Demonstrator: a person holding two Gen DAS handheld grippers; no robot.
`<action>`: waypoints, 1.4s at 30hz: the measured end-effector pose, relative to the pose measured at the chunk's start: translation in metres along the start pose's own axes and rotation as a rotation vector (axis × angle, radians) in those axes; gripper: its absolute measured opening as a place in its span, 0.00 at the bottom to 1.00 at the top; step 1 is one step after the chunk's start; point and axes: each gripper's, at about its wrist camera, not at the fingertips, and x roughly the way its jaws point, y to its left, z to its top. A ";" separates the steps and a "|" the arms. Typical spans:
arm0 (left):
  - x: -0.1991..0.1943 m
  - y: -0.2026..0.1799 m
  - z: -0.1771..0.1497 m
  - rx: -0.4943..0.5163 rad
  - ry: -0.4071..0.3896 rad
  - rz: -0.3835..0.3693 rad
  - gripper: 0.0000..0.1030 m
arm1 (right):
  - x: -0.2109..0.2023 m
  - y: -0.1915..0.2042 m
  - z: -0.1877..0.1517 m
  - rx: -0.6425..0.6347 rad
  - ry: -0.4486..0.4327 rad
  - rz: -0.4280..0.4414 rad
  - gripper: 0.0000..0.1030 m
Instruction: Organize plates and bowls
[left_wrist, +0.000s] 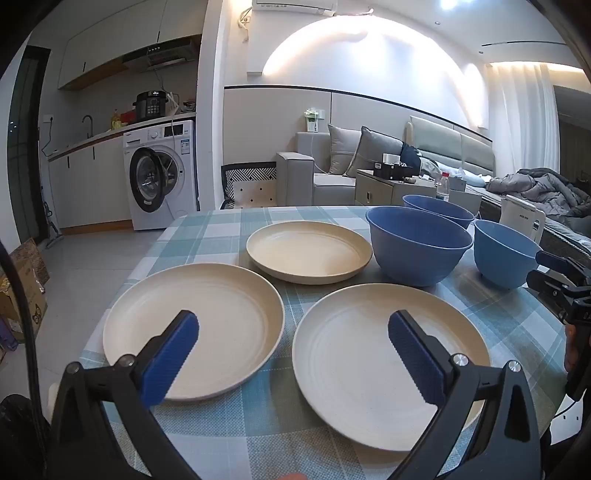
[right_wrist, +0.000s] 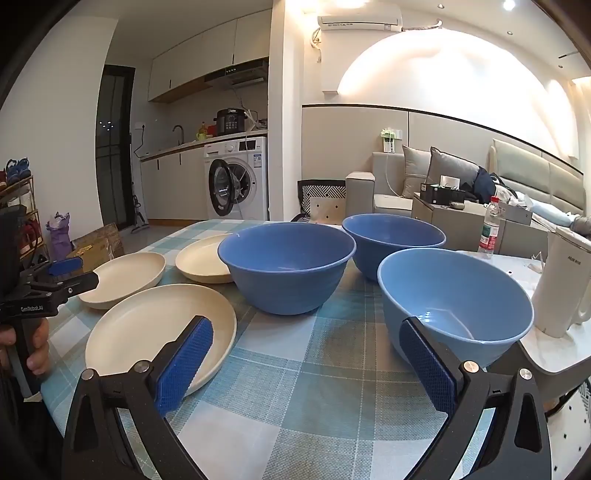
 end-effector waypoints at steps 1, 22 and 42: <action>0.000 0.000 0.000 0.000 -0.001 -0.002 1.00 | 0.000 0.000 0.000 0.001 0.001 -0.001 1.00; 0.001 0.001 0.002 -0.005 -0.007 0.000 1.00 | -0.003 0.002 0.001 -0.003 -0.007 0.004 1.00; -0.002 0.004 0.002 -0.007 -0.008 0.002 1.00 | -0.002 0.003 0.003 -0.006 -0.010 0.002 1.00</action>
